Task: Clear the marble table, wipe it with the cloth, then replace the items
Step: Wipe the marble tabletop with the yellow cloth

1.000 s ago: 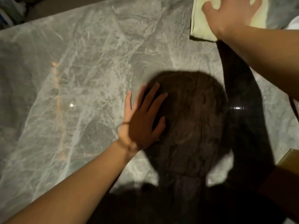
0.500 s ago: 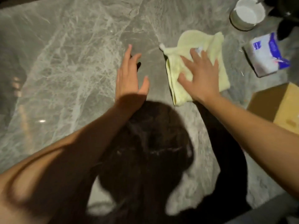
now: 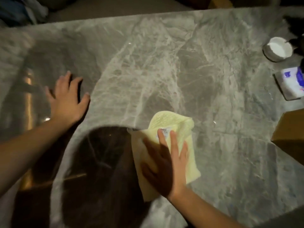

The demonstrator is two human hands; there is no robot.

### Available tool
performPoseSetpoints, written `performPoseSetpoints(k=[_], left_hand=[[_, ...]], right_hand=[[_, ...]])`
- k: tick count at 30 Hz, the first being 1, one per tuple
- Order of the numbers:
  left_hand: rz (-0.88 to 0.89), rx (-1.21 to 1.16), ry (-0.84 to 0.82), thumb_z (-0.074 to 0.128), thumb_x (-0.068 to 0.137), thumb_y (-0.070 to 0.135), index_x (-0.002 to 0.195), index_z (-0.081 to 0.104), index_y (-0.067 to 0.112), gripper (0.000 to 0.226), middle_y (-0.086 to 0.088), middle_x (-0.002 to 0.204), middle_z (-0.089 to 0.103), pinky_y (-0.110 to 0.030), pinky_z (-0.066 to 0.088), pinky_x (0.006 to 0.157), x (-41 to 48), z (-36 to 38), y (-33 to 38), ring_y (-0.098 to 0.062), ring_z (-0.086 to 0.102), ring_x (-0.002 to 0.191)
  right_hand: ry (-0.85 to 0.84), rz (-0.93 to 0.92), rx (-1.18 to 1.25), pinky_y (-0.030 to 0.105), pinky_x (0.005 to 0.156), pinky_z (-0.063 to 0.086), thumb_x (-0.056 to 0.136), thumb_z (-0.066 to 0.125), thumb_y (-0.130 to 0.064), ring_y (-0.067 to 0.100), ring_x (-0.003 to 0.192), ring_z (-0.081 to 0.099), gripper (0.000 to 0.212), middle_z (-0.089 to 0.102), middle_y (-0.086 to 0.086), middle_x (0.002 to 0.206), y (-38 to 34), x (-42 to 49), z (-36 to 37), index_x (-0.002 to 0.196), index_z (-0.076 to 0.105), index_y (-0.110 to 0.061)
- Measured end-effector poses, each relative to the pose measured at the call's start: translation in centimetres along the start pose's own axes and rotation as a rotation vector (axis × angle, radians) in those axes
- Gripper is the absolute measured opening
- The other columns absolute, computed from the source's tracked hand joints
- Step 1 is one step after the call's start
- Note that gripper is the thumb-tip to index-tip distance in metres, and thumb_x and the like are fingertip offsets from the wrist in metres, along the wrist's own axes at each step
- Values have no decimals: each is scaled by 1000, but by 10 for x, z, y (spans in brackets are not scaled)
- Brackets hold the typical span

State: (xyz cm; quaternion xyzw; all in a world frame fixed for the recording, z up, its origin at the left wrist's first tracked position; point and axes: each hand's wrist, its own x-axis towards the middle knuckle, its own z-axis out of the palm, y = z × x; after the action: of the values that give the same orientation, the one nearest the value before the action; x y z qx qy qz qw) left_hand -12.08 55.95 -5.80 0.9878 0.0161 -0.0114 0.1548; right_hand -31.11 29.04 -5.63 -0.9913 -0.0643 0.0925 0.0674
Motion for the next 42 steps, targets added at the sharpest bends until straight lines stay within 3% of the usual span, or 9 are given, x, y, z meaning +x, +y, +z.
performPoseSetpoints(k=[5, 10, 15, 25, 29, 32, 36, 39, 42], left_hand=[[-29, 50, 25, 36, 87, 41, 143, 33, 23, 59, -5, 158, 21, -61, 4, 112, -9, 10, -25, -20, 15, 146], [-1, 26, 72, 36, 87, 43, 140, 41, 21, 58, -7, 155, 29, -59, 9, 112, -9, 14, -32, -22, 22, 144], [16, 22, 92, 37, 88, 41, 139, 40, 22, 54, -6, 155, 28, -57, 12, 113, -12, 13, -31, -21, 21, 145], [13, 30, 75, 44, 86, 40, 136, 47, 20, 53, -7, 152, 35, -60, 16, 112, -10, 15, -31, -23, 25, 144], [-6, -21, 36, 31, 87, 42, 139, 42, 22, 58, -3, 155, 29, -55, 8, 115, -9, 10, -32, -19, 20, 145], [-65, -217, 75, 31, 86, 36, 140, 40, 23, 56, 5, 154, 31, -40, -4, 117, -10, 5, -33, -10, 17, 145], [-163, -462, 117, 35, 84, 30, 134, 46, 20, 52, 2, 143, 46, -29, 0, 116, -26, -4, -32, -12, 28, 141], [-129, -440, 95, 31, 84, 34, 133, 47, 18, 54, 1, 140, 48, -31, 6, 116, -48, -8, -39, -14, 33, 138], [-113, -358, 88, 41, 87, 29, 137, 45, 17, 51, -2, 148, 40, -33, 8, 116, -65, -15, -60, -17, 28, 141]], right_hand=[[15, 4, 38, 65, 108, 6, 84, 45, -65, 38, 146, 9, 63, 24, 3, 158, -47, 62, 1, 142, 36, -43], [8, -66, -11, 61, 111, -2, 85, 30, -69, 33, 148, 2, 66, 13, 0, 161, -81, 148, -2, 146, 23, -44], [104, -149, -1, 62, 111, 8, 85, 36, -64, 29, 147, 10, 64, 22, -3, 159, -96, 238, -14, 144, 36, -39], [103, 9, 24, 62, 113, 2, 90, 30, -56, 28, 148, 5, 65, 11, -6, 161, -130, 408, -42, 150, 19, -33], [74, -45, 8, 62, 114, 3, 91, 32, -54, 25, 148, 4, 65, 10, -6, 161, -128, 391, -46, 150, 19, -33], [54, -167, -7, 63, 113, 5, 88, 37, -56, 23, 148, 8, 65, 13, -8, 161, -120, 345, -39, 149, 25, -34], [30, -346, -27, 65, 109, 14, 84, 35, -60, 27, 146, 17, 67, 21, -6, 159, -105, 235, -22, 146, 32, -35], [18, -418, -26, 66, 109, 16, 84, 40, -57, 27, 147, 15, 64, 21, -6, 159, -102, 150, -10, 145, 36, -37], [-26, -482, -33, 65, 110, 14, 82, 45, -56, 28, 148, 13, 66, 19, -6, 159, -104, 80, 0, 145, 35, -39]])
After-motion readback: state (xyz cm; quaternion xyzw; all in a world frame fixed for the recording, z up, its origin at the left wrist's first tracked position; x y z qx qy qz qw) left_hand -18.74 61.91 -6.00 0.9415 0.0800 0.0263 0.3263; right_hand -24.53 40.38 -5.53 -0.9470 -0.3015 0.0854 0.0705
